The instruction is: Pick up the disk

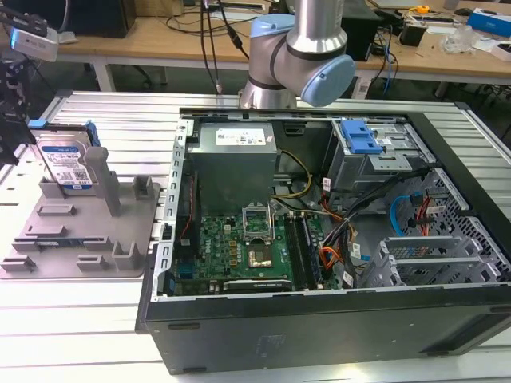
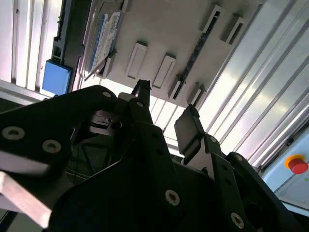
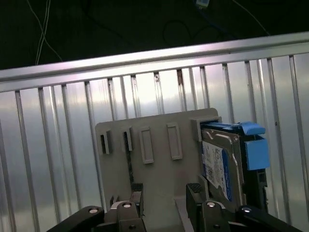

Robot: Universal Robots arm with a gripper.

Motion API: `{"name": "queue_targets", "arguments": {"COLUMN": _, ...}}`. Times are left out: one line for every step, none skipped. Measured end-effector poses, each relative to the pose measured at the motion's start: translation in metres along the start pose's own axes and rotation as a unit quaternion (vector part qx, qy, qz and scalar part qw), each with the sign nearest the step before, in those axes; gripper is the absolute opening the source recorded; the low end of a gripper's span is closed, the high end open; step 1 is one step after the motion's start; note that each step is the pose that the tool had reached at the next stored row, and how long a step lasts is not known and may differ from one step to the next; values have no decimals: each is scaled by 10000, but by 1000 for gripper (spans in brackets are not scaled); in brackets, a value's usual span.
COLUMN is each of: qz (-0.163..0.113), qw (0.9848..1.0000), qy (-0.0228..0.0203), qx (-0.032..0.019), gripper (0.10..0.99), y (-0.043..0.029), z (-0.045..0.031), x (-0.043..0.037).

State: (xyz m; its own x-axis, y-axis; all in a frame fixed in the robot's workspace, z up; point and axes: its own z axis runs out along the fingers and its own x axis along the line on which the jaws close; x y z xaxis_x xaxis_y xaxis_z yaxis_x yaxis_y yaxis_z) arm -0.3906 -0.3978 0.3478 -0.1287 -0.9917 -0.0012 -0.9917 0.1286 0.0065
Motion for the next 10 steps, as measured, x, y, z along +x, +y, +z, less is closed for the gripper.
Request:
{"name": "queue_targets", "arguments": {"qz": 0, "qw": 10000, "qy": 0, "qx": 0, "gripper": 482, "y": 7, "z": 0, "x": -58}}
{"name": "queue_targets", "arguments": {"qz": -1, "qw": 10000, "qy": 1, "qx": 1, "gripper": 482, "y": 18, "z": 0, "x": -140}}
{"name": "queue_targets", "arguments": {"qz": -6, "qw": 10000, "qy": 0, "qx": 4, "gripper": 482, "y": 30, "z": 1, "x": -236}}
{"name": "queue_targets", "arguments": {"qz": -15, "qw": 10000, "qy": -1, "qx": 12, "gripper": 482, "y": 43, "z": 2, "x": -328}}
{"name": "queue_targets", "arguments": {"qz": -24, "qw": 10000, "qy": -2, "qx": 21, "gripper": 482, "y": 52, "z": 2, "x": -397}}
{"name": "queue_targets", "arguments": {"qz": -30, "qw": 10000, "qy": -2, "qx": 26, "gripper": 482, "y": 57, "z": 2, "x": -441}}
{"name": "queue_targets", "arguments": {"qz": -36, "qw": 10000, "qy": -3, "qx": 31, "gripper": 482, "y": 62, "z": 2, "x": -478}}
{"name": "queue_targets", "arguments": {"qz": -41, "qw": 10000, "qy": -4, "qx": 37, "gripper": 482, "y": 68, "z": 3, "x": -520}}
{"name": "queue_targets", "arguments": {"qz": -47, "qw": 10000, "qy": -5, "qx": 42, "gripper": 482, "y": 73, "z": 3, "x": -559}}
{"name": "queue_targets", "arguments": {"qz": -53, "qw": 10000, "qy": -5, "qx": 46, "gripper": 482, "y": 77, "z": 3, "x": -594}}
